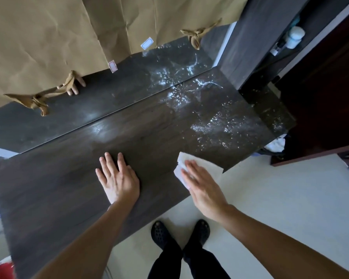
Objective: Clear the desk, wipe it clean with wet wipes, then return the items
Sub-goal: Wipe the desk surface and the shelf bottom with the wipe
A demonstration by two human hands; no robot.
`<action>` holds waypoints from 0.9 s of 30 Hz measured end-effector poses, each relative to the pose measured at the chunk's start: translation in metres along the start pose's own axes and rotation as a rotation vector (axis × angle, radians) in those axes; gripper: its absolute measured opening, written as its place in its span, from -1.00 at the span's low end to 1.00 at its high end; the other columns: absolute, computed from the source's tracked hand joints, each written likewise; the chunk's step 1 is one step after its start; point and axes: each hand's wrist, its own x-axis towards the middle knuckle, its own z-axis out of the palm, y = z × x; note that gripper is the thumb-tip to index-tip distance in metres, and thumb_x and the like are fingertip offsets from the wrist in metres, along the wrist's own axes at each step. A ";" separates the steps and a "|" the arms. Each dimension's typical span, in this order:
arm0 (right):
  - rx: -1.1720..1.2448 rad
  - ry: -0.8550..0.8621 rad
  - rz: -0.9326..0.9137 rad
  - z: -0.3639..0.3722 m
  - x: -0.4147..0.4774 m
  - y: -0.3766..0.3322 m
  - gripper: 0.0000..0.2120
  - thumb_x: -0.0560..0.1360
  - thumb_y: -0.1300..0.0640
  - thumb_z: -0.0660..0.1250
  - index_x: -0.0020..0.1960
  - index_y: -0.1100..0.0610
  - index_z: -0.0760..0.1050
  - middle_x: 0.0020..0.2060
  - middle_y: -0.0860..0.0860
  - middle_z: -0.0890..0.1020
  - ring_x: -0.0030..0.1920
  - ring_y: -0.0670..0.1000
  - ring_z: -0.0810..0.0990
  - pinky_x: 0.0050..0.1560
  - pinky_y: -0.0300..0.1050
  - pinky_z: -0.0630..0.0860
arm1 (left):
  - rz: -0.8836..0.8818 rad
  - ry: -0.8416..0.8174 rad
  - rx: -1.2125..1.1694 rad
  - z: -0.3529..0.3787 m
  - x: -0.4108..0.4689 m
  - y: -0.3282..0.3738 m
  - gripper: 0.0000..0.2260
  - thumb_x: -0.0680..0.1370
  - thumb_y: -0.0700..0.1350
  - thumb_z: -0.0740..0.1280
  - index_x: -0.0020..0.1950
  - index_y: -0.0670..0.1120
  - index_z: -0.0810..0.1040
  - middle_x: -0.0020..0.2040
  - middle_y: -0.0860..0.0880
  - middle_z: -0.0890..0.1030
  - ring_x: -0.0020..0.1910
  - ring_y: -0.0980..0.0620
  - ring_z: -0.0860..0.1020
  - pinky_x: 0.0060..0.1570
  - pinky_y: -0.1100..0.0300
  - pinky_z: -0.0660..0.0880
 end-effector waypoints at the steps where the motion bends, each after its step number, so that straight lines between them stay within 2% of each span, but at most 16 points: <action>1: -0.006 -0.043 -0.082 -0.004 -0.004 0.004 -0.51 0.51 0.29 0.18 0.44 0.16 0.30 0.47 0.15 0.25 0.49 0.15 0.16 0.41 0.07 0.23 | -0.009 -0.007 -0.005 0.001 0.002 0.005 -0.55 0.59 -0.10 0.15 0.48 -0.11 0.23 0.54 -0.21 0.07 0.53 -0.17 -0.04 0.47 -0.13 -0.13; 3: -0.055 -0.047 -0.126 -0.014 0.003 0.031 -0.51 0.52 0.24 0.15 0.45 0.11 0.27 0.47 0.15 0.25 0.48 0.16 0.19 0.40 0.07 0.24 | -0.010 -0.003 0.007 0.005 0.003 0.010 -0.54 0.60 -0.07 0.12 0.51 -0.09 0.17 0.55 -0.18 0.03 0.53 -0.15 -0.08 0.47 -0.11 -0.18; 5: -0.080 -0.010 0.078 -0.022 0.031 0.057 -0.53 0.57 0.19 0.13 0.48 0.10 0.23 0.47 0.18 0.23 0.48 0.19 0.20 0.35 0.14 0.30 | 0.002 0.005 0.039 0.010 0.002 0.009 -0.52 0.61 -0.04 0.10 0.52 -0.09 0.13 0.55 -0.18 0.00 0.53 -0.15 -0.10 0.47 -0.12 -0.20; 7: -0.055 0.008 0.312 -0.018 0.066 0.056 -0.54 0.62 0.16 0.06 0.51 0.13 0.13 0.50 0.18 0.15 0.50 0.19 0.10 0.40 0.17 0.25 | 0.007 0.006 0.069 0.013 0.002 0.009 -0.51 0.61 -0.03 0.08 0.53 -0.09 0.10 0.55 -0.18 -0.01 0.53 -0.15 -0.11 0.46 -0.13 -0.20; 8: -0.059 -0.005 0.318 -0.012 0.076 0.043 -0.52 0.62 0.17 0.06 0.52 0.15 0.09 0.51 0.18 0.11 0.51 0.19 0.06 0.41 0.18 0.21 | 0.001 0.002 0.076 0.013 0.003 0.009 -0.50 0.60 -0.03 0.08 0.53 -0.09 0.09 0.55 -0.18 -0.01 0.53 -0.15 -0.12 0.46 -0.14 -0.20; 12: -0.056 -0.136 -0.100 0.001 0.042 -0.001 -0.44 0.55 0.24 0.17 0.51 0.14 0.10 0.52 0.12 0.11 0.52 0.13 0.03 0.46 0.09 0.12 | 0.004 -0.010 0.084 0.011 0.003 0.010 -0.50 0.60 -0.04 0.09 0.53 -0.09 0.10 0.55 -0.18 -0.01 0.53 -0.15 -0.11 0.46 -0.16 -0.18; 14: -0.041 -0.152 -0.156 -0.013 0.037 0.027 -0.44 0.53 0.26 0.15 0.51 0.12 0.12 0.51 0.10 0.14 0.52 0.11 0.06 0.44 0.06 0.13 | 0.001 -0.022 0.087 0.011 0.003 0.011 -0.49 0.60 -0.04 0.10 0.53 -0.10 0.10 0.55 -0.18 -0.02 0.53 -0.15 -0.12 0.46 -0.16 -0.18; 15: -0.055 -0.130 -0.109 -0.016 0.049 0.046 -0.45 0.52 0.28 0.14 0.50 0.13 0.14 0.50 0.13 0.17 0.51 0.14 0.10 0.41 0.10 0.19 | 0.000 -0.023 0.098 0.011 0.003 0.011 -0.49 0.60 -0.03 0.10 0.53 -0.10 0.09 0.55 -0.19 -0.02 0.53 -0.15 -0.13 0.46 -0.16 -0.18; 17: -0.061 -0.060 0.114 -0.020 0.090 0.078 -0.47 0.51 0.34 0.16 0.47 0.23 0.20 0.46 0.25 0.24 0.46 0.25 0.19 0.32 0.21 0.33 | 0.001 -0.030 0.111 0.013 0.004 0.012 -0.48 0.59 -0.01 0.09 0.53 -0.10 0.07 0.55 -0.19 -0.03 0.53 -0.16 -0.13 0.46 -0.16 -0.19; 19: -0.036 -0.050 0.282 -0.020 0.133 0.078 -0.49 0.52 0.37 0.16 0.46 0.31 0.18 0.45 0.31 0.21 0.45 0.32 0.17 0.31 0.26 0.33 | 0.003 -0.028 0.120 0.012 0.005 0.013 -0.47 0.59 0.00 0.09 0.54 -0.10 0.06 0.55 -0.20 -0.04 0.53 -0.17 -0.13 0.46 -0.16 -0.19; 20: -0.021 -0.061 0.277 -0.013 0.142 0.064 -0.48 0.52 0.36 0.15 0.46 0.31 0.16 0.46 0.30 0.18 0.47 0.31 0.14 0.34 0.26 0.28 | 0.002 -0.027 0.126 0.012 0.006 0.014 -0.47 0.59 0.00 0.09 0.54 -0.09 0.06 0.55 -0.20 -0.04 0.53 -0.17 -0.13 0.46 -0.16 -0.18; 21: -0.011 -0.074 0.223 -0.007 0.140 0.045 -0.47 0.52 0.36 0.14 0.48 0.29 0.15 0.48 0.28 0.16 0.48 0.29 0.10 0.38 0.23 0.23 | 0.003 -0.031 0.128 0.012 0.007 0.014 -0.47 0.59 0.01 0.07 0.53 -0.10 0.07 0.55 -0.21 -0.03 0.53 -0.17 -0.12 0.46 -0.17 -0.17; 24: 0.046 -0.181 -0.088 -0.001 0.084 -0.001 -0.44 0.52 0.32 0.13 0.50 0.19 0.12 0.51 0.15 0.12 0.52 0.15 0.04 0.47 0.07 0.05 | 0.003 -0.020 0.141 0.012 0.009 0.015 -0.46 0.56 0.04 -0.04 0.53 -0.11 0.10 0.54 -0.22 0.00 0.52 -0.19 -0.09 0.46 -0.18 -0.15; 27: 0.056 -0.185 -0.242 -0.016 0.071 0.034 -0.41 0.48 0.33 0.08 0.50 0.16 0.13 0.51 0.10 0.14 0.52 0.09 0.06 0.46 0.01 0.04 | -0.004 -0.023 0.151 0.012 0.010 0.016 -0.44 0.54 0.06 -0.08 0.52 -0.11 0.11 0.55 -0.21 0.01 0.53 -0.18 -0.08 0.46 -0.18 -0.13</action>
